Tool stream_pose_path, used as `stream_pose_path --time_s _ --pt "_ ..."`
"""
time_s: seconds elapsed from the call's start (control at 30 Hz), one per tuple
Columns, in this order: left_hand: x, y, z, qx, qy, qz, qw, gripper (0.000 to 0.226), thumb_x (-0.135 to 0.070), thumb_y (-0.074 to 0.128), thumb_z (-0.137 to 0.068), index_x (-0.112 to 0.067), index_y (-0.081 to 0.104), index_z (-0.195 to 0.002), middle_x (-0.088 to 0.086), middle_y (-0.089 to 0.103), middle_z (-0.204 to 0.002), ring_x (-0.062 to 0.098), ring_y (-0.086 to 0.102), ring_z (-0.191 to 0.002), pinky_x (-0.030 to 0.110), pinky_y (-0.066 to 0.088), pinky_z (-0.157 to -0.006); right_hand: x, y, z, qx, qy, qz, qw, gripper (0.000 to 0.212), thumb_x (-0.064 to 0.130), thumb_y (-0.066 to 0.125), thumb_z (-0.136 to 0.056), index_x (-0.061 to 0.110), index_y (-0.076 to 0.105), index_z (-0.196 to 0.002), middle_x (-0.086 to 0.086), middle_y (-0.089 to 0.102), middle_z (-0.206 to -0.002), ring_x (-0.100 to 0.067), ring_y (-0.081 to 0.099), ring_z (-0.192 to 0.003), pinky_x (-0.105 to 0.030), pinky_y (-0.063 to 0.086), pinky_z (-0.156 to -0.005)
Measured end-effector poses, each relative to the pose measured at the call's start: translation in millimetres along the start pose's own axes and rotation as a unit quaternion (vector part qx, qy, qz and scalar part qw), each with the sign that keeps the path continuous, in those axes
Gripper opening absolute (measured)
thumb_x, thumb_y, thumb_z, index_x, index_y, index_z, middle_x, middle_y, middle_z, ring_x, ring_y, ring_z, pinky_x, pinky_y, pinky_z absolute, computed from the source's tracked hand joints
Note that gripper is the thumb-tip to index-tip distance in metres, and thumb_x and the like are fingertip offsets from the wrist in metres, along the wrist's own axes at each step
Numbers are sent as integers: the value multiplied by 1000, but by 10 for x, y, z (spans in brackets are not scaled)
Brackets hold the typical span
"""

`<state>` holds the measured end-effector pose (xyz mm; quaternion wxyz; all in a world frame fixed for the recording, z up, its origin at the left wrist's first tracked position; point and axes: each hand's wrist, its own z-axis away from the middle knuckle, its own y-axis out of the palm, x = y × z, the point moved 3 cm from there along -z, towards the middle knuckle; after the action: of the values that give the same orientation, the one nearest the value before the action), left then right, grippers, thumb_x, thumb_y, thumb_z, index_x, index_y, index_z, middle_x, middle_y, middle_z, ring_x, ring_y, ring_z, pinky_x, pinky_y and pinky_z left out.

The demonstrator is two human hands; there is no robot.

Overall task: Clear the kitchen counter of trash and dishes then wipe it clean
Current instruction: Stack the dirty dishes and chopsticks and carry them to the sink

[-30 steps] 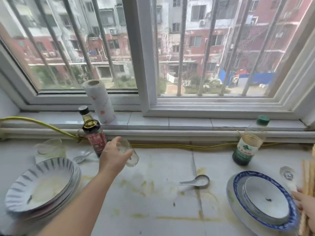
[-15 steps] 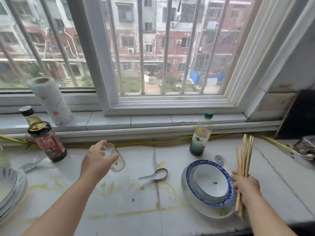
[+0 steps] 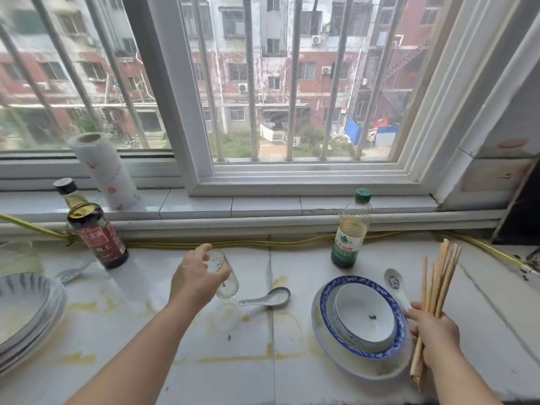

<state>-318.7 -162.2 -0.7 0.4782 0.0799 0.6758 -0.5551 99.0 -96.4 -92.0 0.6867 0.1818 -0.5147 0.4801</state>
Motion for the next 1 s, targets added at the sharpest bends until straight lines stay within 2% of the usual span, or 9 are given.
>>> stream_pose_path --time_s 0.13,0.2,0.27,0.4,0.5,0.63,0.73,0.87,1.0 --pt "6 -17 30 -6 -5 -12 1000 64 -33 69 -80 -24 45 -138 -4 54 -126 13 54 -109 35 48 -94 -42 43 -19 -25 7 -6 1000 21 4 64 -83 6 68 -104 -14 66 -87 -26 57 -66 -36 49 -66" --pt "27 -39 56 -12 -11 -15 1000 64 -35 69 -80 -24 45 -138 -4 54 -126 14 54 -110 35 48 -94 -44 62 -7 -31 17 -10 999 22 5 65 -83 6 68 -105 -15 65 -90 -25 56 -65 -32 49 -61" --pt "35 -30 67 -12 -10 -23 1000 64 -35 69 -80 -24 45 -138 -4 54 -126 13 54 -109 32 48 -93 -59 44 -16 -37 28 -21 999 21 5 65 -84 6 68 -104 -14 64 -87 -26 56 -65 -28 45 -55" --pt "91 -32 109 -23 -17 -30 999 63 -34 69 -80 -23 46 -137 -5 54 -125 13 55 -107 31 47 -90 -88 131 33 -26 48 -50 997 20 1 63 -83 4 67 -103 -9 59 -72 -24 53 -58 -28 42 -52" --pt "162 -18 125 -16 -20 -26 999 62 -33 68 -81 -23 46 -137 -4 54 -125 13 55 -107 31 47 -91 -194 268 128 -25 62 -68 995 19 1 63 -83 5 67 -101 -13 62 -77 -29 58 -67 -31 47 -55" --pt "238 -70 73 -7 -13 -23 1000 61 -33 67 -82 -23 46 -138 -4 53 -125 10 53 -103 29 46 -89 -306 524 316 -20 71 -93 993 17 2 64 -81 10 67 -96 -16 63 -77 -24 52 -54 -23 44 -46" --pt "306 -213 -43 -3 -3 -21 1000 61 -34 67 -82 -24 45 -138 -4 54 -127 10 53 -105 28 46 -88 -369 766 485 -26 77 -102 992 16 3 64 -80 10 68 -94 -17 64 -80 -24 51 -54 -24 42 -51" --pt "481 -479 -213 11 14 -24 1000 63 -34 67 -81 -25 44 -139 -5 55 -126 11 54 -109 28 46 -88 -446 1123 802 -42 82 -114 989 16 2 63 -80 10 67 -93 -13 62 -74 -22 52 -53 -22 43 -41" --pt "706 -765 -382 22 28 -28 999 64 -35 67 -81 -25 43 -140 -4 54 -126 13 54 -110 30 47 -91 -501 1556 1233 -42 85 -130 987 16 0 63 -81 8 65 -95 -10 59 -70 -21 50 -53 -26 41 -49"
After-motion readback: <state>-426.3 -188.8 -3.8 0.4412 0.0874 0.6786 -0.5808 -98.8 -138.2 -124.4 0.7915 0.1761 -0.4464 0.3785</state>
